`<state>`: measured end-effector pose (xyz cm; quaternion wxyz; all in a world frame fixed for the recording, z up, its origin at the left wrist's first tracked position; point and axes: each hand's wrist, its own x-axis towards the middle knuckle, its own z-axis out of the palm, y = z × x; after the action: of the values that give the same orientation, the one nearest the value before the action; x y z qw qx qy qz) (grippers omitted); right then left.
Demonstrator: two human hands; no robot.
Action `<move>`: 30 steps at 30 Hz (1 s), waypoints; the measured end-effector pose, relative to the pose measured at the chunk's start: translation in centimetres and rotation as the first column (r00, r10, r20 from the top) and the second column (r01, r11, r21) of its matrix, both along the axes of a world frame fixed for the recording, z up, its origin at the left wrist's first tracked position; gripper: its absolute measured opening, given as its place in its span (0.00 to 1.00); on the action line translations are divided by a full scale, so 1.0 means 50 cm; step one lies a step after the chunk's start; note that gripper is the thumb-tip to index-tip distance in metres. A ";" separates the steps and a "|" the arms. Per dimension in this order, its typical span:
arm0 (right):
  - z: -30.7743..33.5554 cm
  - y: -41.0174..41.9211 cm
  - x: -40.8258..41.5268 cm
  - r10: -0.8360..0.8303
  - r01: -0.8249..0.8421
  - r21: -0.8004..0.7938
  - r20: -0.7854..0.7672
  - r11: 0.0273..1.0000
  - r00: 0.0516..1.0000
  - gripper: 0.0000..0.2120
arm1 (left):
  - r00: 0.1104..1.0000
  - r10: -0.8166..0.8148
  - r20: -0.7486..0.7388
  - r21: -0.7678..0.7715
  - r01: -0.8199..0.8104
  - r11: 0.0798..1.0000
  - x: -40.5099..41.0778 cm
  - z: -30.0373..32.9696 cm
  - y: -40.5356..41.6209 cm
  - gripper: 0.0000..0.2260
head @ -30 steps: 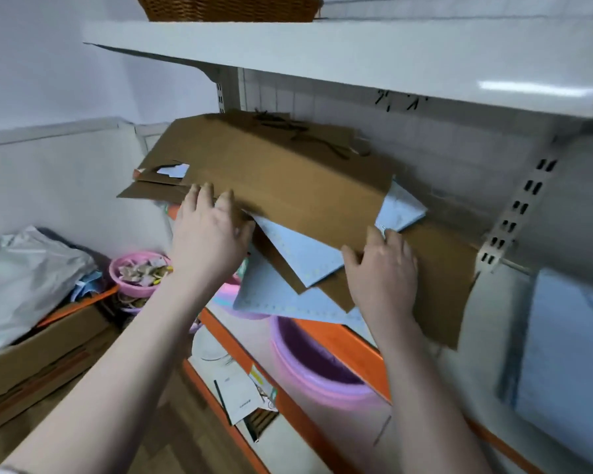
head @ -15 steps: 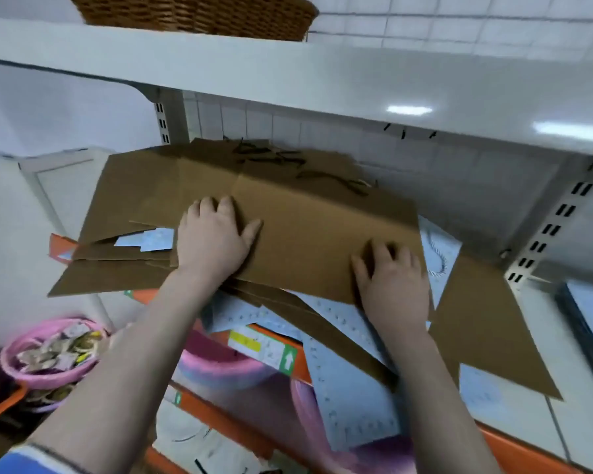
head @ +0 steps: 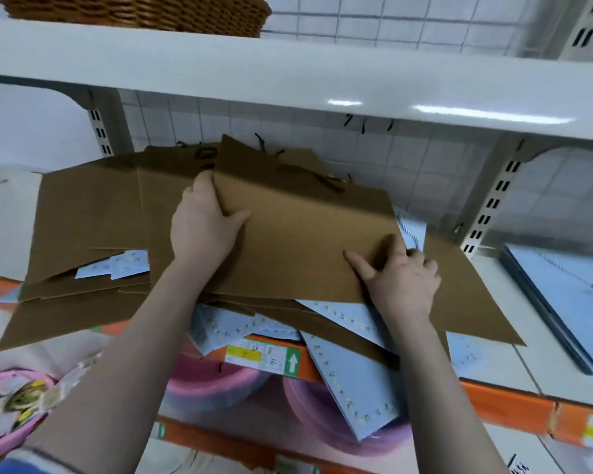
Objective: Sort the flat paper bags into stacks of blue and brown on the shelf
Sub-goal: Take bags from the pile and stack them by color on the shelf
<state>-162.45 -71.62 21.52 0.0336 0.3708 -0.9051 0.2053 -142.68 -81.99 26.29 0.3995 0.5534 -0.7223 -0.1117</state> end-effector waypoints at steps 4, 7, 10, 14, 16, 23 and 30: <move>0.011 0.018 -0.025 -0.014 0.034 -0.145 0.137 0.989 0.990 0.37 | 0.983 -0.047 -0.177 -0.043 0.040 0.998 0.018 0.004 0.013 0.26; 0.022 0.039 -0.040 0.039 0.030 -0.285 0.232 0.958 0.972 0.34 | 0.959 -0.062 -0.276 -0.005 0.064 0.998 0.020 0.001 0.031 0.24; 0.032 0.064 -0.056 0.105 0.006 -0.348 0.302 0.938 0.948 0.32 | 0.951 -0.042 -0.306 0.022 0.052 0.998 0.007 -0.005 0.062 0.23; 0.031 0.115 -0.097 0.081 -0.010 -0.316 0.213 0.949 0.974 0.31 | 0.967 0.042 -0.251 0.039 -0.033 0.999 -0.029 -0.010 0.124 0.23; 0.026 0.150 -0.129 0.089 -0.028 -0.322 0.175 0.946 0.981 0.30 | 0.976 0.090 -0.199 0.060 -0.080 0.995 -0.060 -0.015 0.157 0.24; 0.000 0.351 -0.303 0.084 -0.057 -0.240 0.101 0.969 0.991 0.24 | 0.984 0.171 -0.052 0.072 -0.167 0.983 -0.277 -0.052 0.344 0.28; -0.019 0.537 -0.459 0.052 -0.049 -0.080 0.041 0.996 0.998 0.22 | 0.991 0.124 0.042 0.151 -0.129 0.980 -0.468 -0.072 0.490 0.25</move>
<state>-185.42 -44.78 20.56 0.0234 0.3875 -0.8871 0.2495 -166.08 -57.51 22.67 0.3502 0.6288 -0.6815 -0.1323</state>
